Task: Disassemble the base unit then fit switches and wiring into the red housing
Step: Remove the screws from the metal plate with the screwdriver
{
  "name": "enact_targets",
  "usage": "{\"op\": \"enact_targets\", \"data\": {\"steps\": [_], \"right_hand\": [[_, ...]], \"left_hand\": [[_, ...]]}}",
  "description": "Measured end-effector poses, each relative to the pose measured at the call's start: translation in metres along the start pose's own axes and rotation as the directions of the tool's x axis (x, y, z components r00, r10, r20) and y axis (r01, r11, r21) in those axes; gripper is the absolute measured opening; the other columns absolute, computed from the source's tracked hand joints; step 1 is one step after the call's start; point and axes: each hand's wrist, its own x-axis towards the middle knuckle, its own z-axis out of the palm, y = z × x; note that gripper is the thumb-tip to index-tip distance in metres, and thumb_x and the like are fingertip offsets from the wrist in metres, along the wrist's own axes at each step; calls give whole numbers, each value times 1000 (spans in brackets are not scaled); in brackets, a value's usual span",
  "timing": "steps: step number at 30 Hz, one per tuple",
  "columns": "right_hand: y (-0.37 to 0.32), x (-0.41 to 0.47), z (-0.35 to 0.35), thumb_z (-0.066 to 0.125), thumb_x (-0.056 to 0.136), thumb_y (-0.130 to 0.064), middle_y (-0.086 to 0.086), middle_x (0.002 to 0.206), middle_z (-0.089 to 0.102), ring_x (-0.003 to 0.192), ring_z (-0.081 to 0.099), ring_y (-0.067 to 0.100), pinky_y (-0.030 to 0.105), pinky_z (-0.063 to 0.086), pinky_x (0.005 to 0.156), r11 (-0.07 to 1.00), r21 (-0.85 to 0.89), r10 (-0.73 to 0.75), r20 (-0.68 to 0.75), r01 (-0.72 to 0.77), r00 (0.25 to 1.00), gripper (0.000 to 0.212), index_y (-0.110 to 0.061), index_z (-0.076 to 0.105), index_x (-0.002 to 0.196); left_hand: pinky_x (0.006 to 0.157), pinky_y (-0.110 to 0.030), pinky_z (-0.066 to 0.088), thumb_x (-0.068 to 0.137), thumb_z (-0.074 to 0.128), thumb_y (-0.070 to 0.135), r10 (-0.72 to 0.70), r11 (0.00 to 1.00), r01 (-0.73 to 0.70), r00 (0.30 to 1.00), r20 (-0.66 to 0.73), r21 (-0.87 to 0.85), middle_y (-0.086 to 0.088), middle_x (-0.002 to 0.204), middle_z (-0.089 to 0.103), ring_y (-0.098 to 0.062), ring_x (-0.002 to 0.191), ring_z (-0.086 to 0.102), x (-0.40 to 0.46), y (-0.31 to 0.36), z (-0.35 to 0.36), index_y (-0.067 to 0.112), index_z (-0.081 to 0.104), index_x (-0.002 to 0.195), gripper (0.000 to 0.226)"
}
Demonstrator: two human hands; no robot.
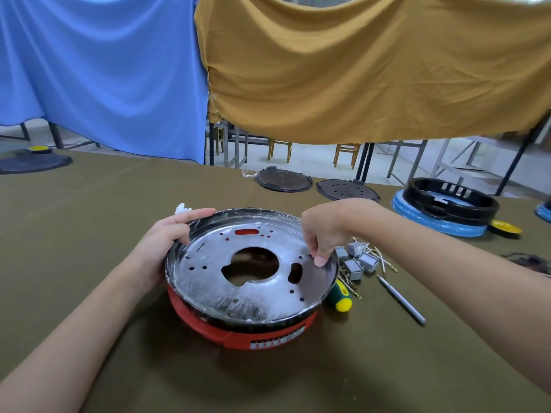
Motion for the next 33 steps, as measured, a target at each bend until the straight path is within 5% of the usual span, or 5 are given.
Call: {"op": "enact_targets", "data": {"steps": [7, 16, 24, 29, 33], "right_hand": [[-18, 2, -3, 78, 81, -35, -1, 95, 68, 98, 64, 24, 29, 46, 72, 982, -185, 39, -25, -43, 999, 34, -13, 74, 106], [9, -6, -4, 80, 80, -25, -19, 74, 68, 75, 60, 0, 18, 42, 63, 995, 100, -17, -81, 25, 997, 8, -21, 78, 87], [-3, -3, 1, 80, 80, -23, -13, 70, 61, 79, 61, 14, 26, 48, 68, 999, -46, 0, -71, -3, 998, 12, -17, 77, 90], [-11, -4, 0, 82, 78, -22, -9, 69, 61, 79, 61, 17, 23, 44, 56, 994, -113, -9, -105, -3, 994, 14, -16, 76, 89], [5, -14, 6, 81, 79, -27, -15, 75, 66, 74, 62, 4, 18, 45, 64, 986, 157, -13, -236, 51, 972, 10, -21, 73, 81]], "left_hand": [[101, -45, 49, 69, 31, -8, -2, 1000, 2, 1000, 8, -22, -5, 117, 73, -30, 113, 66, -1, -1, -1, 20, 72, 118, 70], [90, -38, 54, 69, 31, -9, -12, 998, 13, 1000, 10, -58, -7, 114, 74, -29, 110, 67, -3, -2, 0, 18, 71, 119, 70], [101, -44, 48, 66, 33, -7, -8, 998, 10, 1000, 20, -56, -6, 117, 73, -30, 113, 66, 1, -6, -4, 20, 72, 117, 70], [103, -46, 48, 66, 35, -5, 0, 998, 2, 999, 32, -63, -4, 118, 73, -29, 114, 66, 3, -7, -5, 22, 72, 118, 70], [89, -42, 51, 68, 39, 0, -70, 994, 74, 997, 44, -84, 14, 97, 76, -21, 96, 70, -2, -7, -7, 26, 71, 114, 62]]}}
